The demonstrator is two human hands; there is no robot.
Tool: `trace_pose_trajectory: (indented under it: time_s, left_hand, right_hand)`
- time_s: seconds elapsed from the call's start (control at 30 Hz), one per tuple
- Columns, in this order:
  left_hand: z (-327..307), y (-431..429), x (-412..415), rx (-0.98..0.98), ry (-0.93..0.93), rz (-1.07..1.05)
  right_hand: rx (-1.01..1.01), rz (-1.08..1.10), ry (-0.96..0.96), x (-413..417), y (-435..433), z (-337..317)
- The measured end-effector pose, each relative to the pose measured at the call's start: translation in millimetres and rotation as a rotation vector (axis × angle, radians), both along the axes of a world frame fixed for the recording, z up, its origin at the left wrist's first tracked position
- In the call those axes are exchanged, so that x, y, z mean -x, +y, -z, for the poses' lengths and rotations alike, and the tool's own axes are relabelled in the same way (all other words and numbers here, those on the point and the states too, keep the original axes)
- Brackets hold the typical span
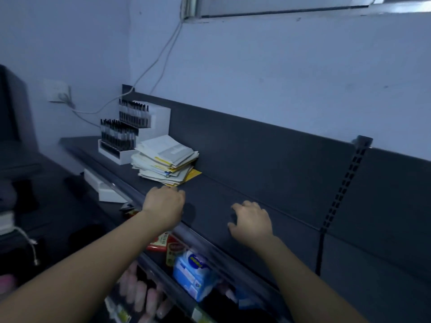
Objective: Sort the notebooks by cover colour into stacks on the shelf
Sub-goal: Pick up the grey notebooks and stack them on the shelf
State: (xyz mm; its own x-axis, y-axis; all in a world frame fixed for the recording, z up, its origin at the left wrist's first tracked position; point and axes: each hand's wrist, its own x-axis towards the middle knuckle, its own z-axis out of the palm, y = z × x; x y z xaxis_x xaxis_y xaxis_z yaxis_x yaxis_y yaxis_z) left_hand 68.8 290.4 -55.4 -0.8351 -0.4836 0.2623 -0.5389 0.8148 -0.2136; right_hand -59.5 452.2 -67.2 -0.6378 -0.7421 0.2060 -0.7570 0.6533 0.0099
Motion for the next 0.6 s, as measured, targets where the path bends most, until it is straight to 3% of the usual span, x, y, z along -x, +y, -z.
trace_pose_trajectory:
  time_s: [0.6]
  left_hand:
    - [-13,-183,39,0.034,0.060,-0.043]
  right_hand:
    - [0.091,-0.094,0.005,45,-211,-7]
